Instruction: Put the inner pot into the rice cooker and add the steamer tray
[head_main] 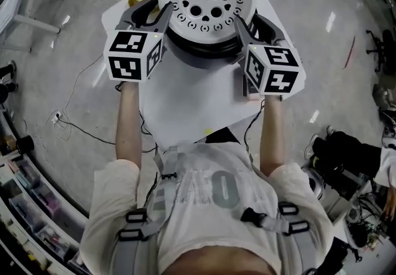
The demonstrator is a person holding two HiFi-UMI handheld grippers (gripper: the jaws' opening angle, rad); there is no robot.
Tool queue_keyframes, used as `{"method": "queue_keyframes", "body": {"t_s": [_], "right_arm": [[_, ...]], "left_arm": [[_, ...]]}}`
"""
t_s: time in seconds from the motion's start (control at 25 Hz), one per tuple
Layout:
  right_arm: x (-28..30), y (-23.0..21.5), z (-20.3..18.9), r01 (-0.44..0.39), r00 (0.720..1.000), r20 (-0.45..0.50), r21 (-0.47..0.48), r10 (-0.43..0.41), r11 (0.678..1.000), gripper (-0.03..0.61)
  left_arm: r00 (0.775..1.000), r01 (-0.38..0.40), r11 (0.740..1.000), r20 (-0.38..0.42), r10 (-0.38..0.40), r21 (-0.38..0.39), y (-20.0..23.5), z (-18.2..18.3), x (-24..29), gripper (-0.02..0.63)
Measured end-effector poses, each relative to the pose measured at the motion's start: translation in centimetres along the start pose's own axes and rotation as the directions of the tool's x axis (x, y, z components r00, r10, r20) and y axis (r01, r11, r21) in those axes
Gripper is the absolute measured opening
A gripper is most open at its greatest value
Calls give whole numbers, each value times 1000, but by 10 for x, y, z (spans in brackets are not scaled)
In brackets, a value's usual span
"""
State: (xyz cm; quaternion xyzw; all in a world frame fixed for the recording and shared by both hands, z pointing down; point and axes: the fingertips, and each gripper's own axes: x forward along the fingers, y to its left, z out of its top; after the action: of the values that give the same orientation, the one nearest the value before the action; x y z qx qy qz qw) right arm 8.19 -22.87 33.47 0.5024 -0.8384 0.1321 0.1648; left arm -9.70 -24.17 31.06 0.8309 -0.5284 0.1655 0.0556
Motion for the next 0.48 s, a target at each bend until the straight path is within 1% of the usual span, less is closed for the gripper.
{"method": "queue_keyframes", "body": {"t_s": [0.16,0.48], "right_arm": [[7,-4,-15,15,999,-38,13,-14,1000,161],[9,-7,-31,23,997,-77,38,-20,999,166]], "left_arm": [[999,8,999,-38,-7,33,-1,-12,14,135],[995,32,999,-94,-29,25,-6,-25,25,135]]}}
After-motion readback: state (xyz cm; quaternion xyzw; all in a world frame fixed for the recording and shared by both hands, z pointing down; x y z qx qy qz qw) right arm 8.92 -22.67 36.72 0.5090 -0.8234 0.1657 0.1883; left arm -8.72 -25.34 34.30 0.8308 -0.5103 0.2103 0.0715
